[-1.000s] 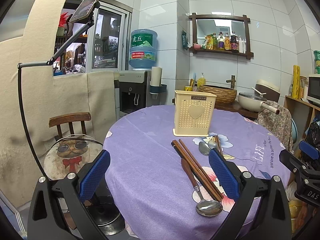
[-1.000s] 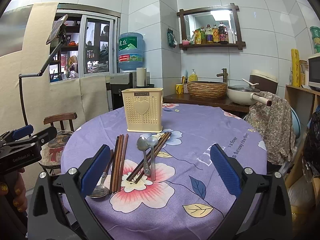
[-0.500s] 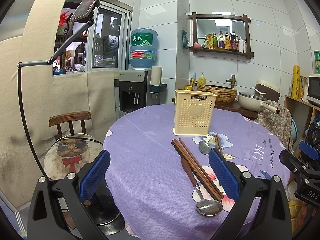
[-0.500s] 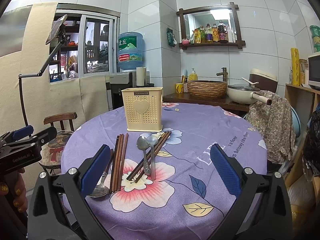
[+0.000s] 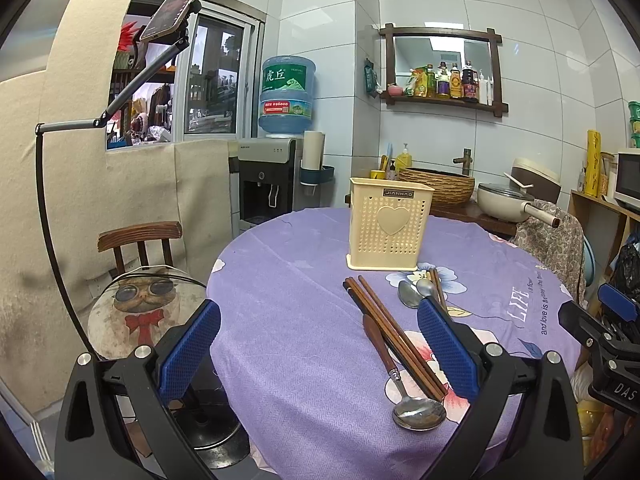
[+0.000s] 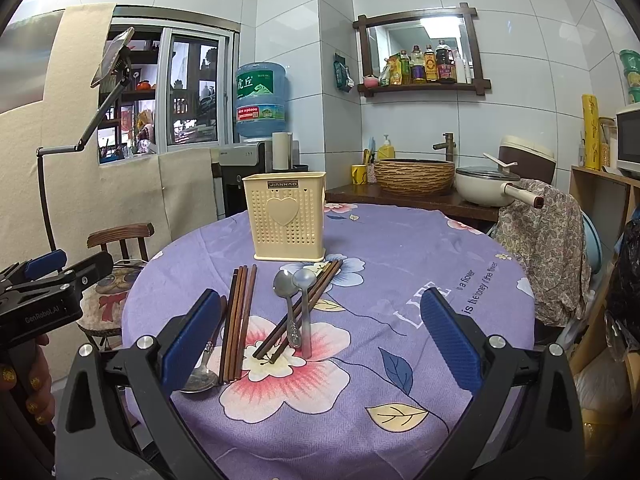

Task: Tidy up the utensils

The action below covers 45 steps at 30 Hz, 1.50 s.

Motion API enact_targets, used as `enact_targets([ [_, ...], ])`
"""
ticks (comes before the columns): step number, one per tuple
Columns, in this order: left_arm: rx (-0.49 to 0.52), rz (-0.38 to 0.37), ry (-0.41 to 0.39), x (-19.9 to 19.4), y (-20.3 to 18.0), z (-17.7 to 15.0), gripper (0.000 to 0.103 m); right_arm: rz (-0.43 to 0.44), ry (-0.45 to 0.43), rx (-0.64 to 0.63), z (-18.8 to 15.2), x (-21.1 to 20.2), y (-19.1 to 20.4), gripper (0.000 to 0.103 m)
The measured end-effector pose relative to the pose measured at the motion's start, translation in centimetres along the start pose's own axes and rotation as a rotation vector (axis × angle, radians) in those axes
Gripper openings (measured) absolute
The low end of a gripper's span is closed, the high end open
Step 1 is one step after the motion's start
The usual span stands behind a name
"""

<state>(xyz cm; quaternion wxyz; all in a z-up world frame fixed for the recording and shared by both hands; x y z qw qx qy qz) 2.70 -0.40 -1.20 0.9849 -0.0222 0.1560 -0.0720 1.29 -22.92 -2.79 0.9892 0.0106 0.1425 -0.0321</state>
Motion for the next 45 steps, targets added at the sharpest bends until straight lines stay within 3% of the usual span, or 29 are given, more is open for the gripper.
enact_targets([
  [36, -0.001, 0.0, 0.004, 0.1, 0.1, -0.1, 0.097, 0.002, 0.018, -0.004, -0.4, 0.6, 0.1, 0.098],
  [45, -0.015, 0.011, 0.047, 1.0, 1.3, -1.3, 0.097, 0.002, 0.05, -0.019, -0.7, 1.8, 0.3, 0.098],
])
Point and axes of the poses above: each gripper's, at about its wrist camera, not at the fingertips, and x roughly the way its jaws point, y to its left, z to its top, the point moved 3 cm from there along x, roughly the way its jaws point, and after that the axes turned 8 degrees about -z, right-handed, at the moved point
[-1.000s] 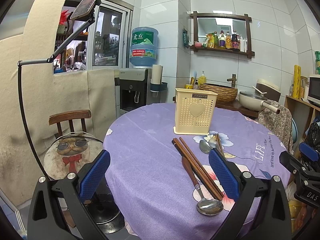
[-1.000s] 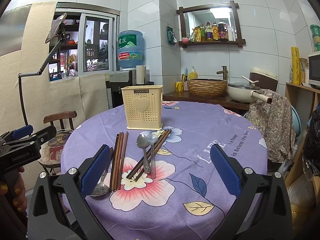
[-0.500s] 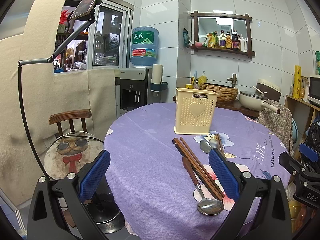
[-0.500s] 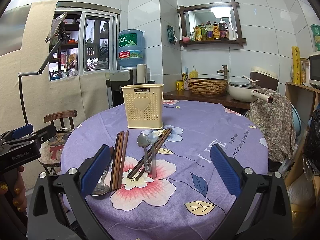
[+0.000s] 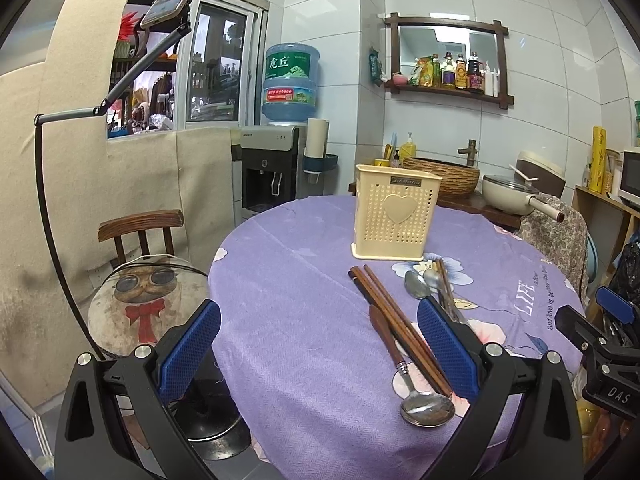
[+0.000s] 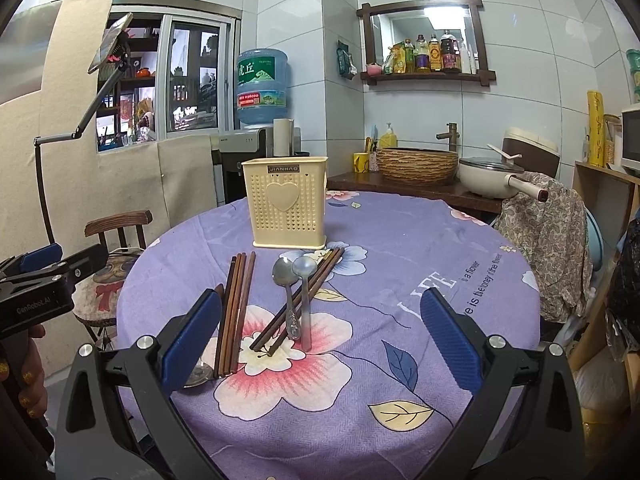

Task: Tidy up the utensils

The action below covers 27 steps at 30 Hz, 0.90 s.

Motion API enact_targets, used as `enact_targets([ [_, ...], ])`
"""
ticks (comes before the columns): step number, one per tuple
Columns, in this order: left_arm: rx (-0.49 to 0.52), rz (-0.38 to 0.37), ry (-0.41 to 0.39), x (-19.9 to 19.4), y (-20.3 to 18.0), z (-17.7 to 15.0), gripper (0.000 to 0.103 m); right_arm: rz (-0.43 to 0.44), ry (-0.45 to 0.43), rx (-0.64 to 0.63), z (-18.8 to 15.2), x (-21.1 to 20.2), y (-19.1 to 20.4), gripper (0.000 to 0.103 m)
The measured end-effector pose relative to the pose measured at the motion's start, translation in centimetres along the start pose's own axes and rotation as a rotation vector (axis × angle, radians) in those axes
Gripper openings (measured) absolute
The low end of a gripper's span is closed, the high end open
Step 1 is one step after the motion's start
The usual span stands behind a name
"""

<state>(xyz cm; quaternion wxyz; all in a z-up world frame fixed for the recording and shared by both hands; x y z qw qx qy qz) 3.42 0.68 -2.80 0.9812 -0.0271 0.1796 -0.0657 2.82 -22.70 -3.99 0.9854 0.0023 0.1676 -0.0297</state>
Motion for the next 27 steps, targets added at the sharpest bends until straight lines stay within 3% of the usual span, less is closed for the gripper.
enact_targets([
  [9, -0.03, 0.055, 0.103, 2.6, 2.5, -0.9, 0.097, 0.001, 0.073, -0.019, -0.1, 3.9, -0.5, 0.098],
  [14, -0.036, 0.089, 0.176, 5.1, 3.6, -0.7, 0.097, 0.007, 0.161, -0.029, 0.2, 7.2, -0.9, 0.098],
  [17, -0.056, 0.073, 0.219, 6.8, 3.9, -0.5, 0.097, 0.036, 0.233, -0.015, 0.3, 9.5, -1.3, 0.098],
  [24, -0.063, -0.002, 0.281, 9.9, 3.1, 1.3, 0.082, 0.049, 0.279, -0.029, 1.1, 12.3, -1.4, 0.098],
  [27, -0.06, -0.05, 0.333, 11.0, 2.0, 1.3, 0.075, 0.079, 0.328, -0.023, 1.2, 13.8, -1.2, 0.092],
])
Point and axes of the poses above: each gripper's, at about its wrist camera, not at the fingertips, and x roughly the way its jaws point, y to its left, z to its top, the point moved 3 cm from there along x, roughly the way its jaws point, and after that the axes turned 8 degrees about -z, right-handed, at the moved point
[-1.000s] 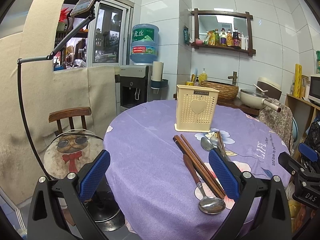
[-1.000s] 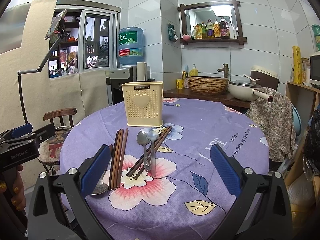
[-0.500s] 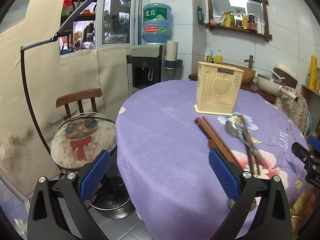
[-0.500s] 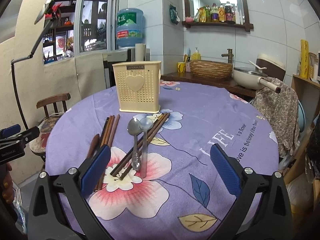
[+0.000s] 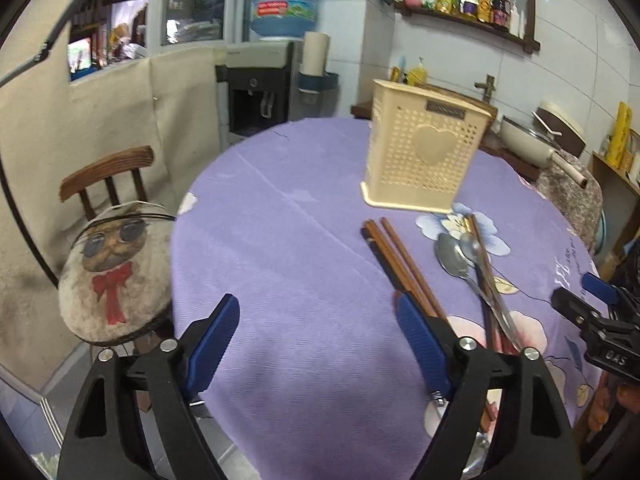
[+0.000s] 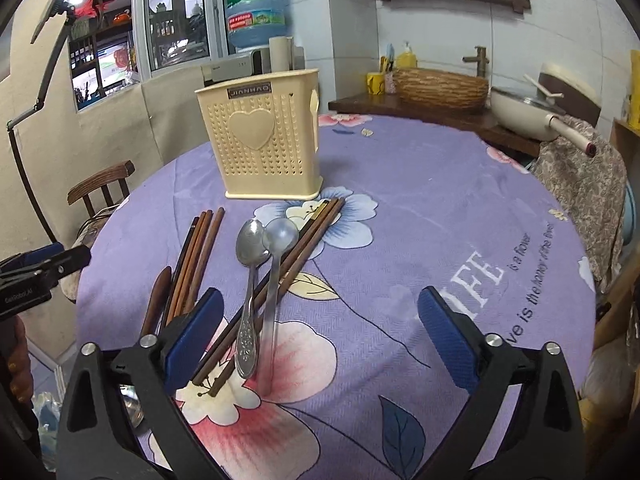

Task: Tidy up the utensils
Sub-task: 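Move the right tool to the silver spoons while the left tool approaches the wooden-handled spoon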

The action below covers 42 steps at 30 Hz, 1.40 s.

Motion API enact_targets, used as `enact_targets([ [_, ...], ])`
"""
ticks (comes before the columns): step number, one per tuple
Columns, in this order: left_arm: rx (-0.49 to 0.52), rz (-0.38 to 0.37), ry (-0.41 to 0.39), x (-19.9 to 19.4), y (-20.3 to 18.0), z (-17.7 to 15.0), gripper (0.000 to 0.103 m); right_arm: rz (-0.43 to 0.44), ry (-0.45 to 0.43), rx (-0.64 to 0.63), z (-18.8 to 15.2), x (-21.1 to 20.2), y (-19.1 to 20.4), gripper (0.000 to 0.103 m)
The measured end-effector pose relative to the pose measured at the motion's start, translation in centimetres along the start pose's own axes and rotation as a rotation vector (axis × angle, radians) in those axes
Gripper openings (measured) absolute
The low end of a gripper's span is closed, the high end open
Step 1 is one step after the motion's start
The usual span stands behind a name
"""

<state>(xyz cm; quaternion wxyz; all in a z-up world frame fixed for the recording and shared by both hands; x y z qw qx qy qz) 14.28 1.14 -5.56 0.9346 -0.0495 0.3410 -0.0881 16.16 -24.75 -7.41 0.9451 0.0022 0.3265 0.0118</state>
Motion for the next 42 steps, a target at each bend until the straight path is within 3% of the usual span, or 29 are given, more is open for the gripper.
enact_targets([
  [3, 0.01, -0.033, 0.07, 1.3, -1.1, -0.3, 0.061, 0.033, 0.025, -0.027, 0.6, 0.9, 0.6, 0.084],
  [6, -0.006, -0.064, 0.129, 2.3, -1.8, -0.9, 0.053, 0.047, 0.03, -0.071, 1.2, 1.6, 1.5, 0.075],
  [8, -0.006, -0.069, 0.146, 2.7, -1.8, -1.0, 0.052, 0.056, 0.045, -0.1, 1.7, 2.5, 1.9, 0.067],
  [17, -0.014, -0.059, 0.179, 3.9, -2.0, -0.9, 0.052, 0.058, 0.153, -0.177, 3.6, 7.6, 4.2, 0.055],
  [27, -0.008, -0.072, 0.191, 4.2, -2.3, -0.9, 0.052, 0.083, 0.232, -0.163, 4.4, 11.6, 5.7, 0.051],
  [37, -0.003, -0.075, 0.197, 4.3, -2.4, -1.0, 0.052, 0.053, 0.224, -0.187, 4.4, 12.0, 6.0, 0.038],
  [42, 0.005, -0.08, 0.202, 4.5, -2.8, -1.2, 0.052, 0.051, 0.216, -0.195, 4.5, 12.1, 6.0, 0.037],
])
Point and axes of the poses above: each gripper's, at about its wrist camera, not at the fingertips, and x roughly the way its jaws point, y to its left, z to its top, the point moved 3 cm from there along x, roughly the way its jaws point, and after that the axes turned 8 degrees about -z, right-handed, at the moved point
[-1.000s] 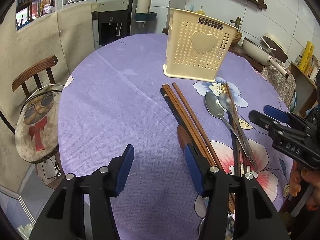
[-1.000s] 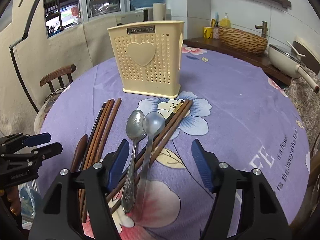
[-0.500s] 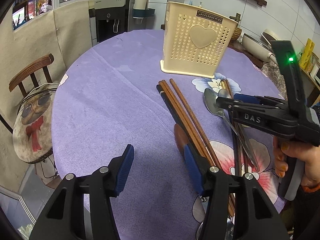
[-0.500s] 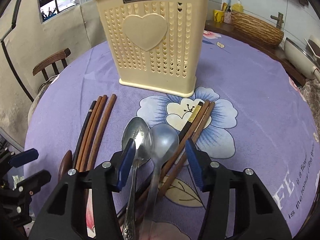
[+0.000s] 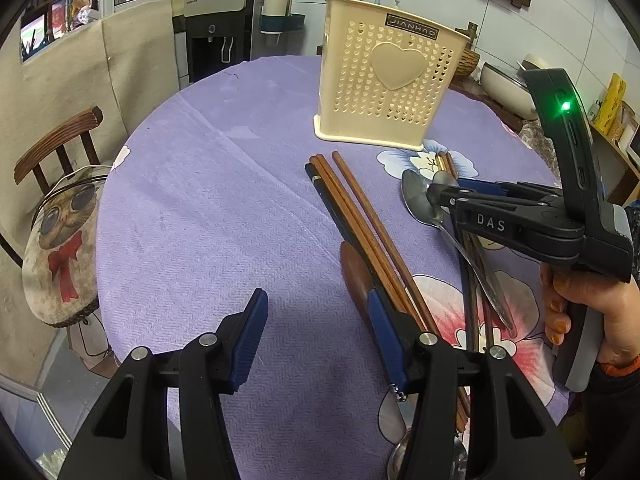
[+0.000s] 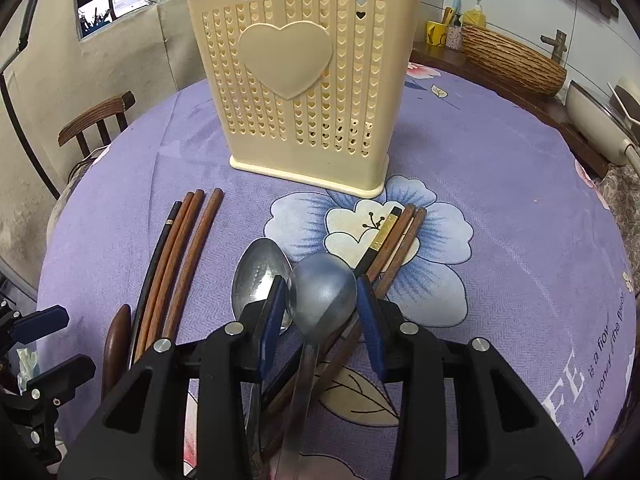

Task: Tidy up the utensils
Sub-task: 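Move the right tool to the silver spoons while the left tool approaches the wooden-handled spoon, then grasp a silver spoon with the right tool while the left tool grasps the wooden-handled spoon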

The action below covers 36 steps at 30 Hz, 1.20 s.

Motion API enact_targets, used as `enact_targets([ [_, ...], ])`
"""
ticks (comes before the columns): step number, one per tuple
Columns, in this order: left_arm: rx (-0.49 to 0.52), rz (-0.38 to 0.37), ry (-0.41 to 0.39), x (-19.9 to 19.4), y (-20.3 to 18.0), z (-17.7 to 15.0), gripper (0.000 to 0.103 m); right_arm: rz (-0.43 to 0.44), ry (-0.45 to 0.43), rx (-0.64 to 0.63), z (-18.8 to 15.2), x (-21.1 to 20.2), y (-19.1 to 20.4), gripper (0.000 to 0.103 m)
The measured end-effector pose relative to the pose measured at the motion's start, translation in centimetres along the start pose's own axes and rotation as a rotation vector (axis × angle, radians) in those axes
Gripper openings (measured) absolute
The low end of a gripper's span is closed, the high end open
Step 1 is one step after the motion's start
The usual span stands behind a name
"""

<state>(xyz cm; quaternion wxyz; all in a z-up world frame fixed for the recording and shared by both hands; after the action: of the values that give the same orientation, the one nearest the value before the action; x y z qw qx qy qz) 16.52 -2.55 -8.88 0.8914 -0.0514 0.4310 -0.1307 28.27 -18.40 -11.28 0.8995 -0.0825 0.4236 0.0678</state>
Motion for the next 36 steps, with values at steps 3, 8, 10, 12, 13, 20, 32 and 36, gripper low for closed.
enact_targets([
  [3, 0.008, 0.002, 0.003, 0.1, -0.3, 0.0, 0.052, 0.015, -0.009, 0.014, -0.1, -0.3, -0.3, 0.037],
  [8, 0.019, -0.007, 0.014, 0.2, -0.9, 0.2, 0.049, 0.011, -0.049, 0.017, 0.2, -1.3, -0.4, 0.037],
  [10, 0.03, 0.003, 0.017, 0.4, -1.2, 0.2, 0.044, 0.019, -0.055, 0.024, 0.1, -1.6, -0.5, 0.037],
  [12, 0.039, 0.014, 0.034, 0.8, -1.4, 0.2, 0.031, 0.022, -0.064, 0.025, 0.1, -1.9, -0.5, 0.037],
  [13, 0.035, 0.005, 0.043, 1.1, -1.5, 0.1, 0.03, 0.02, -0.071, 0.023, 0.1, -2.1, -0.5, 0.037],
  [20, 0.016, -0.008, 0.069, 1.2, -2.0, -0.1, 0.029, 0.023, -0.086, 0.022, -0.1, -2.7, -0.6, 0.037],
  [32, -0.04, -0.001, 0.083, 2.8, -1.5, 0.8, 0.018, 0.04, -0.098, 0.025, -0.5, -3.3, 0.1, 0.037],
  [36, -0.062, -0.015, 0.081, 3.0, -1.2, 1.2, 0.016, 0.035, -0.111, 0.025, -0.5, -3.7, 0.1, 0.037],
])
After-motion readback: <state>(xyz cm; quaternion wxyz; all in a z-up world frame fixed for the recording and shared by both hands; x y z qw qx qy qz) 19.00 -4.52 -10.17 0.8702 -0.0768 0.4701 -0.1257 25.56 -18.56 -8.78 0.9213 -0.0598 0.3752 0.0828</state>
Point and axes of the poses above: each gripper's, at about its wrist camera, not at the fingertips, and x roughly the way its jaws point, y to its left, z to its top, the point moved 3 cm from there along x, roughly the way its jaws point, and after that the axes turned 8 degrees about -z, right-handed, at the moved point
